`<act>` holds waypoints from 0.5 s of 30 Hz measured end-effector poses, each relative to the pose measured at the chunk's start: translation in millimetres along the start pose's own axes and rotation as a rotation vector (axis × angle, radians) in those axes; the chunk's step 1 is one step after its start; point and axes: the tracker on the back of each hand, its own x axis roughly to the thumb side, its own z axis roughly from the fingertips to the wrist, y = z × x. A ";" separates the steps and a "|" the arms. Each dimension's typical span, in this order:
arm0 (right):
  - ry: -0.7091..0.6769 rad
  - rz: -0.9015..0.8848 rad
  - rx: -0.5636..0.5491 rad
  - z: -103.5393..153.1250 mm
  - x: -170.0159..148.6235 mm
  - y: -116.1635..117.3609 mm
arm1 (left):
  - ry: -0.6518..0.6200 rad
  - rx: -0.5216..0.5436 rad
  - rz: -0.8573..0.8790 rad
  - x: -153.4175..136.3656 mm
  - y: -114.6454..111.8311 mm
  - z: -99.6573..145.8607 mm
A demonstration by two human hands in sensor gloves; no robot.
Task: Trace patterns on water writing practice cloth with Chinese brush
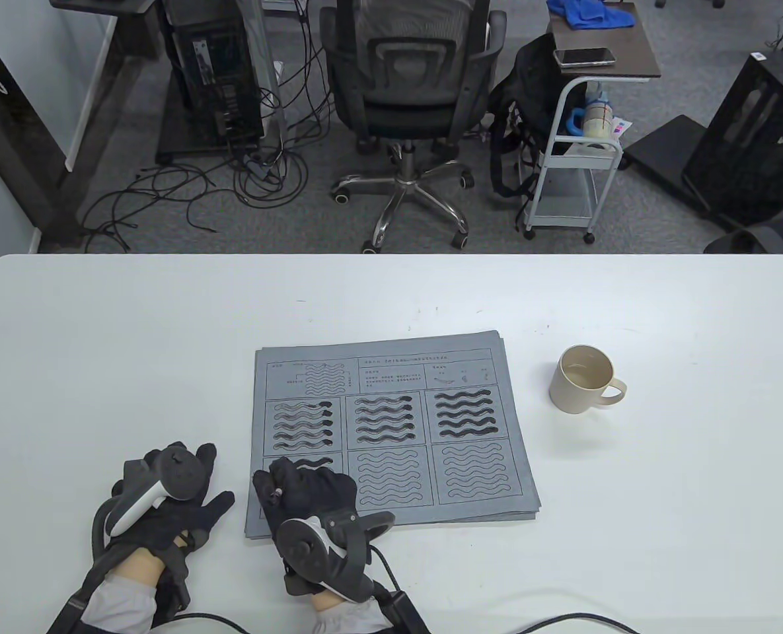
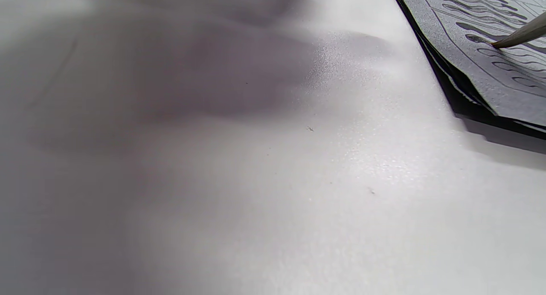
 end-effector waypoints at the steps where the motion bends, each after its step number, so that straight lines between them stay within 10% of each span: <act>1: 0.000 0.000 0.000 0.1 -0.1 0.0 | 0.000 0.000 0.000 0.0 0.0 0.0; 15: 0.004 0.003 -0.011 0.1 -1.0 -0.9 | 0.003 -0.002 -0.003 -0.1 0.0 -0.1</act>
